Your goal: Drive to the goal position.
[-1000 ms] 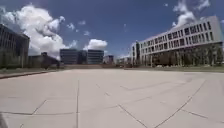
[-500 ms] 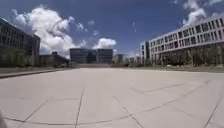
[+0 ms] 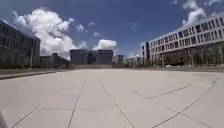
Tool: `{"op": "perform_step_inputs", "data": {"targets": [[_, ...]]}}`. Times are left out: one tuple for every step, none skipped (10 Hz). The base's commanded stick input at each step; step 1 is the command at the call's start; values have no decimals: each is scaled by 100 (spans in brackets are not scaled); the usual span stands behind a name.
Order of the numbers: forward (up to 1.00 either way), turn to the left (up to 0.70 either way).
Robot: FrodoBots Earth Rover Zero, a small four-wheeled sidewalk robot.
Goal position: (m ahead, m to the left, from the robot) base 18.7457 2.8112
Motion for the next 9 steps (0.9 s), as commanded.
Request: {"op": "perform_step_inputs", "data": {"targets": [[70, 0], [70, 0], [70, 0], [70, 0], [70, 0], [70, 0], [70, 0], [70, 0], [70, 0]]}}
